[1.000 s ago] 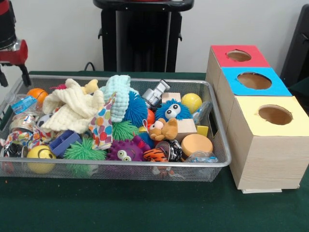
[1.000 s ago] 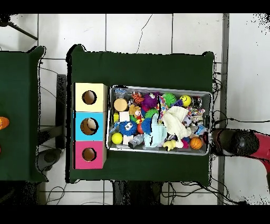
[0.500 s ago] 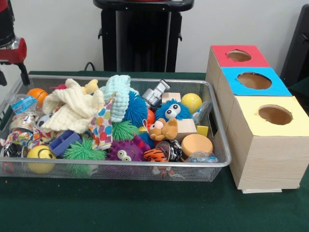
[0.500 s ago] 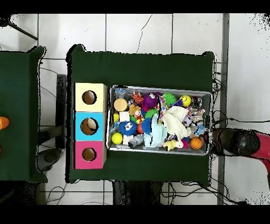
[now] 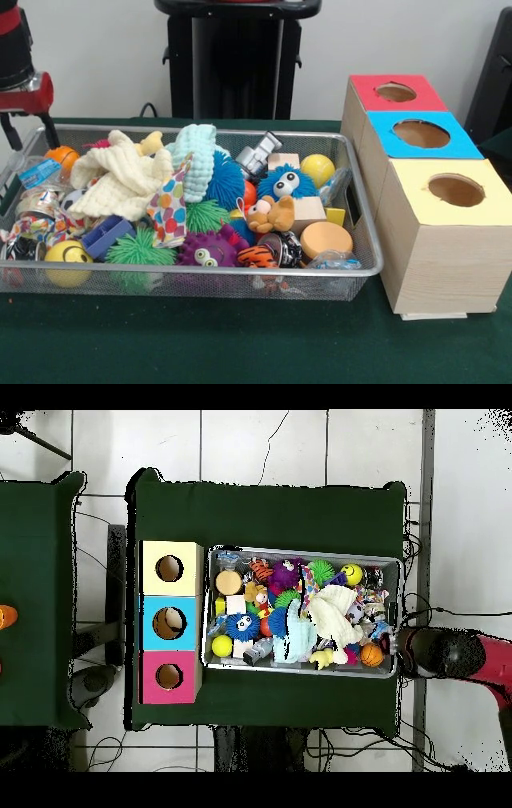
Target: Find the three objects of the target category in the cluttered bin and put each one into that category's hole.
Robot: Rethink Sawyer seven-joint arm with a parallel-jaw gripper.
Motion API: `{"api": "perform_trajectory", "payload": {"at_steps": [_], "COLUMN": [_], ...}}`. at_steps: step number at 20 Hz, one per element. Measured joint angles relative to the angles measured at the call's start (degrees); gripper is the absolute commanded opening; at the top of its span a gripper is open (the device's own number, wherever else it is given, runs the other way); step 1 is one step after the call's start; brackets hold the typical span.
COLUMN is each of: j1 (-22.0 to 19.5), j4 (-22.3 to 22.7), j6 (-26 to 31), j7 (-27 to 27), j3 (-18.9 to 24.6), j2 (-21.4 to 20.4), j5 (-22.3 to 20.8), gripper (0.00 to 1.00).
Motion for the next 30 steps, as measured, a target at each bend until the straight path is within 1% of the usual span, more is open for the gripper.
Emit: {"api": "perform_trajectory", "payload": {"at_steps": [2,6,8,11,30], "j1": [0.0,0.0,0.0,0.1,0.2], "j4": [-0.1,-0.6,-1.8,-2.6,-3.0], "j6": [-0.4,-0.4,-0.4,-0.4,-0.4], "j7": [0.0,0.0,0.0,0.0,0.0], "j3": [0.0,0.0,0.0,0.1,0.1], "j2": [1.2,2.3,3.1,3.7,4.2], "j5": [-0.1,-0.3,-0.4,-0.3,-0.5], "gripper": [1.00,1.00,1.00,1.00,1.00]}}
